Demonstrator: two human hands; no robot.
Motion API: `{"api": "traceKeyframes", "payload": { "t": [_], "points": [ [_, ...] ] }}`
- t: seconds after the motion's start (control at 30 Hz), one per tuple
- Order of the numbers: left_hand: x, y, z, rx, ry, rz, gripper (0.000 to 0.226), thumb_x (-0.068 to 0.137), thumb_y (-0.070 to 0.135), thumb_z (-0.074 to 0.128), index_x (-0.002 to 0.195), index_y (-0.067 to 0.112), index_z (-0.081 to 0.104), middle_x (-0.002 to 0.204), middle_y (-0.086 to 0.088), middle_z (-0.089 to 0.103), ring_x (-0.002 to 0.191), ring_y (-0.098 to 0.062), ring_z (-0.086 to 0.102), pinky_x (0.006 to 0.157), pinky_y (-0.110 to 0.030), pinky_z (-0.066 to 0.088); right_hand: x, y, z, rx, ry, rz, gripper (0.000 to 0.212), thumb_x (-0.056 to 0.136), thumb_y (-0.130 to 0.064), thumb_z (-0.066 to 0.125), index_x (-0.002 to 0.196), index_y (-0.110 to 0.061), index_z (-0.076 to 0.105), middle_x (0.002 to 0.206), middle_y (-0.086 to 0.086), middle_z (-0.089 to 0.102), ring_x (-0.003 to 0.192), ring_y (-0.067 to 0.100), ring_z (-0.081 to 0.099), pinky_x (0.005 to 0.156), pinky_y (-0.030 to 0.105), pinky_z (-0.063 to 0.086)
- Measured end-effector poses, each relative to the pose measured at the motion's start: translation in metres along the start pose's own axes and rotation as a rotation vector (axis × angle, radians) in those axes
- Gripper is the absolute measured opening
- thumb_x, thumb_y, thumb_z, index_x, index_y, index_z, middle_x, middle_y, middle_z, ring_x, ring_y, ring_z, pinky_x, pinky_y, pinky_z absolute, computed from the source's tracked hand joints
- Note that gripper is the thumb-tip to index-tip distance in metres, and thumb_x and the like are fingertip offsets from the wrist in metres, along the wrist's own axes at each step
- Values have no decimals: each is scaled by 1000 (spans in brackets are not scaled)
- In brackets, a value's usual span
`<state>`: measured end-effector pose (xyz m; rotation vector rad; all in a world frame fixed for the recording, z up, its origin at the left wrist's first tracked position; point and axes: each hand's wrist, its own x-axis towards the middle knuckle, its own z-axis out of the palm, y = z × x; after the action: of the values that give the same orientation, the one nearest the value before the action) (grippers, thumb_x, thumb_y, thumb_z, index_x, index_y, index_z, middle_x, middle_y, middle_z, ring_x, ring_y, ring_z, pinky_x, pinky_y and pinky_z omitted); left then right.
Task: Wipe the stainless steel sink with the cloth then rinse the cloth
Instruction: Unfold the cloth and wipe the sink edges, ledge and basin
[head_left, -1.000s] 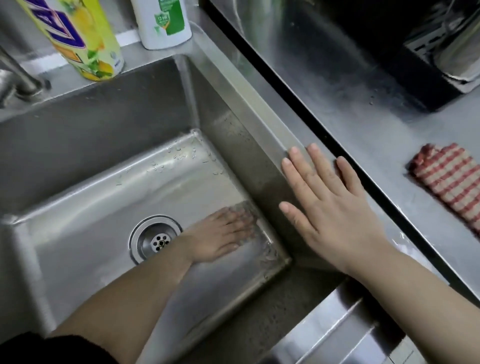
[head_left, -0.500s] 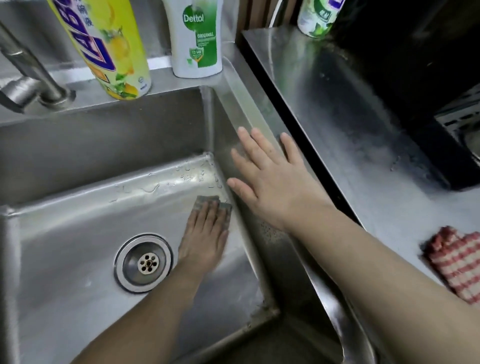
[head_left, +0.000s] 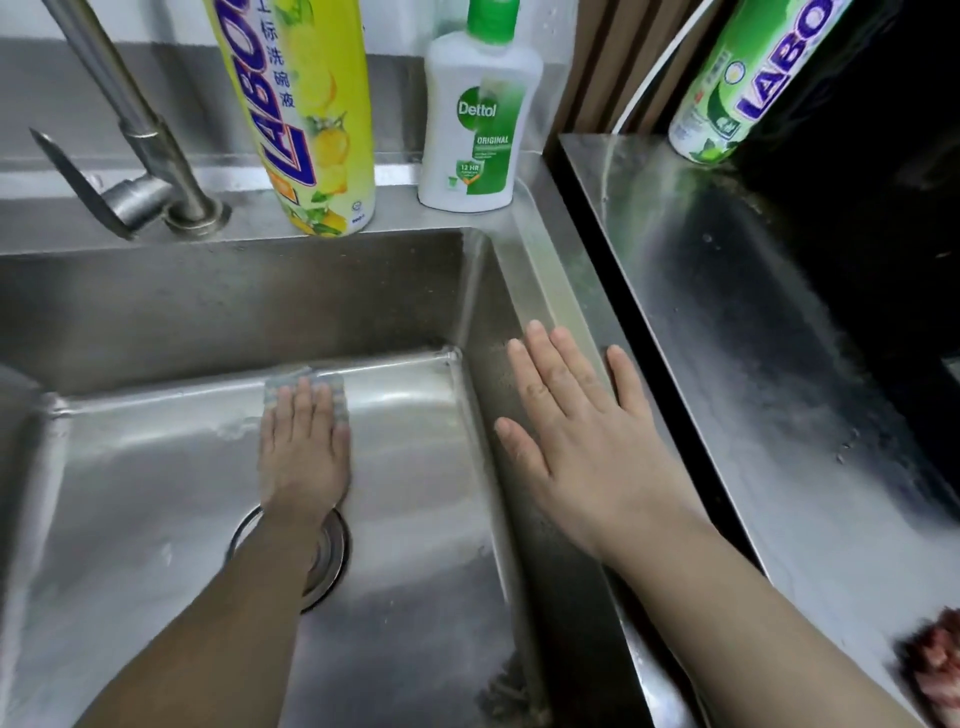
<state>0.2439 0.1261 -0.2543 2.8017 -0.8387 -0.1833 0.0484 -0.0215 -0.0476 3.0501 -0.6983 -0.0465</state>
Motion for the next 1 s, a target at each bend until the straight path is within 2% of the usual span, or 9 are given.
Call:
{"api": "traceKeyframes", "payload": {
  "t": [0.1, 0.17, 0.23, 0.33, 0.43, 0.53, 0.67, 0.77, 1.0],
  "points": [
    [-2, -45, -14, -9, 50, -319, 53, 98, 25, 25, 144, -1, 19, 153, -25, 15, 141, -41, 9, 114, -45, 2, -1, 1, 2, -21, 23, 3, 60, 97, -46, 12, 147, -15, 20, 155, 4, 17, 144, 22, 14, 111, 45, 2],
    [2, -42, -15, -15, 51, -409, 54, 98, 24, 29, 144, -3, 19, 152, -27, 14, 140, -43, 8, 114, -47, 3, 0, 0, 3, -31, 41, 10, 59, 97, -45, 15, 145, -13, 25, 153, 5, 23, 142, 23, 19, 110, 46, 6],
    [4, -17, -9, 12, 30, -265, 54, 97, 26, 27, 144, -1, 21, 152, -25, 16, 140, -41, 9, 114, -47, 1, 1, 1, 4, -46, 57, 10, 58, 97, -44, 17, 144, -12, 28, 152, 6, 27, 141, 23, 23, 109, 45, 8],
    [-5, 35, 9, 97, -24, 150, 56, 91, 30, 24, 137, 2, 37, 143, -23, 39, 133, -41, 30, 112, -49, 15, 1, 0, 5, -61, 56, 15, 58, 97, -44, 19, 144, -12, 30, 152, 7, 29, 141, 23, 25, 109, 46, 9],
    [-17, 42, 6, 73, -83, 319, 54, 89, 30, 28, 133, 4, 46, 137, -18, 49, 130, -36, 41, 109, -42, 18, 2, -1, 5, -75, 51, 15, 59, 95, -43, 21, 143, -10, 33, 151, 9, 32, 140, 24, 28, 108, 46, 10],
    [-25, -27, -10, 21, -102, 101, 54, 88, 28, 23, 131, 4, 48, 133, -21, 51, 128, -37, 38, 110, -46, 24, 0, -1, 3, -53, 38, 29, 59, 96, -42, 21, 143, -9, 32, 151, 7, 31, 140, 22, 26, 109, 45, 9],
    [-38, -136, -32, 15, 37, -344, 63, 87, 32, 24, 134, -7, 40, 141, -33, 34, 131, -51, 26, 113, -46, 4, 1, -1, 2, 0, 34, 33, 60, 96, -42, 16, 146, -11, 26, 154, 3, 23, 142, 17, 16, 112, 41, 2],
    [-18, -131, -33, 34, 23, -308, 68, 86, 37, 20, 137, -6, 34, 147, -30, 27, 135, -48, 20, 110, -53, 9, 2, -2, 1, 53, 29, 46, 63, 93, -43, 10, 148, -13, 20, 156, 2, 15, 144, 13, 9, 113, 36, -4],
    [17, 8, 2, 72, 9, 39, 58, 96, 34, 29, 146, 6, 20, 155, -17, 16, 143, -33, 7, 112, -51, 3, 4, -3, -3, 49, -20, 56, 70, 86, -48, -5, 149, -18, 0, 159, -2, -4, 144, 8, -10, 113, 33, -15]
  ]
}}
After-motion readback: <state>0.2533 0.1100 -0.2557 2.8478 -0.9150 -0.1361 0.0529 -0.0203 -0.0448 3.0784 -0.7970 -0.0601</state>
